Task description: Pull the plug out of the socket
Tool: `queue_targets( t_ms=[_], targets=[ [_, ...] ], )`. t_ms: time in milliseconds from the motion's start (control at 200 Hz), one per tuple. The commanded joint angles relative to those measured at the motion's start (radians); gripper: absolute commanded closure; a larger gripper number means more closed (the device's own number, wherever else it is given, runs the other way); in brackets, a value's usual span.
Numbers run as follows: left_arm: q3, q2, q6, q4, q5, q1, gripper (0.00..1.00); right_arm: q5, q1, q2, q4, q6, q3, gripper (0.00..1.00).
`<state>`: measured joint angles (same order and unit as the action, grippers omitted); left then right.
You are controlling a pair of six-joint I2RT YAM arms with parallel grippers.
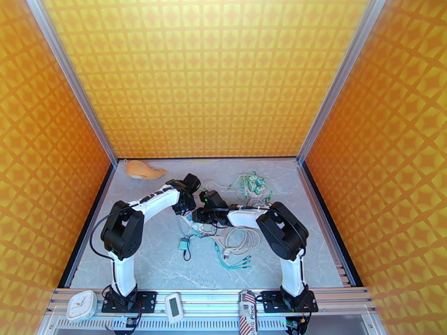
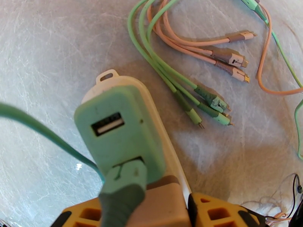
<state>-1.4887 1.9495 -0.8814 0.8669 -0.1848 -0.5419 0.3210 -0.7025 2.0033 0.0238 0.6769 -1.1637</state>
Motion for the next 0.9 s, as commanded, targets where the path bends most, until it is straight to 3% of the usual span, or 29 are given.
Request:
queue_targets(
  t_ms=[0, 565, 895],
  targets=[
    [0.01, -0.047, 0.016, 0.013, 0.016, 0.013, 0.6, -0.025, 0.001, 0.049, -0.038, 0.024, -0.006, 0.66],
    [-0.041, -0.178, 0.024, 0.06, 0.026, 0.026, 0.59, -0.066, 0.001, 0.048, -0.09, 0.031, 0.013, 0.67],
    [0.008, -0.269, 0.096, 0.071, 0.024, 0.031, 0.59, -0.097, 0.001, -0.085, -0.156, -0.054, -0.053, 0.58]
  ],
)
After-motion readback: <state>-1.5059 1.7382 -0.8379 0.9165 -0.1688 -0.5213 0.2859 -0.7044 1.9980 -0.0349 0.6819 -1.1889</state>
